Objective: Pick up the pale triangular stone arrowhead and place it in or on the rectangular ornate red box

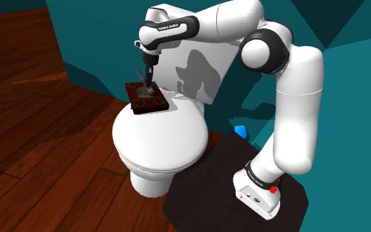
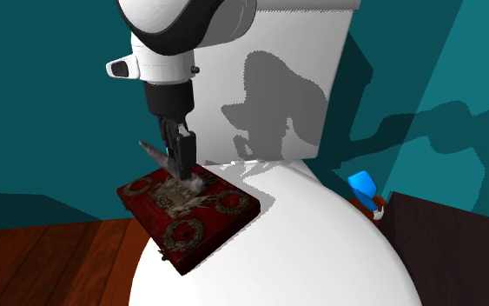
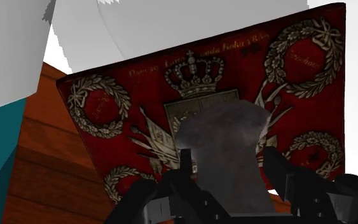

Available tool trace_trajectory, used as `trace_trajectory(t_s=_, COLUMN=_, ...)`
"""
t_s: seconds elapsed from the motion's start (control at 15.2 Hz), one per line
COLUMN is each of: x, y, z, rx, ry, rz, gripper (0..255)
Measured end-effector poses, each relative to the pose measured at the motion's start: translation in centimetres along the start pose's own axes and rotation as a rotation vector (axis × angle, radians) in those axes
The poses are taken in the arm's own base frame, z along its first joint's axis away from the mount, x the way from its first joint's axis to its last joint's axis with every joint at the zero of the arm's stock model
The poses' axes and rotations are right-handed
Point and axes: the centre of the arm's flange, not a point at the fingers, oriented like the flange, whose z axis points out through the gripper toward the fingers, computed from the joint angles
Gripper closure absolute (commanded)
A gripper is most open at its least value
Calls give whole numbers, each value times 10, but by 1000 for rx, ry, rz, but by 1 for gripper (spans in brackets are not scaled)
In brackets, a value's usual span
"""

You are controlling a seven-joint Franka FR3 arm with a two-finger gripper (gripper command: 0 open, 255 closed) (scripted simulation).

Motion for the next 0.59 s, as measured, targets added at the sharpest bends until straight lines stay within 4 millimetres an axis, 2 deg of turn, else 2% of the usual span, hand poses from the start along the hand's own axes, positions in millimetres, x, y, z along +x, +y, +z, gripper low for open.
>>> trace_trajectory(t_s=0.59, x=6, y=-5, z=24, rx=1, ry=29, rz=-4, gripper=255)
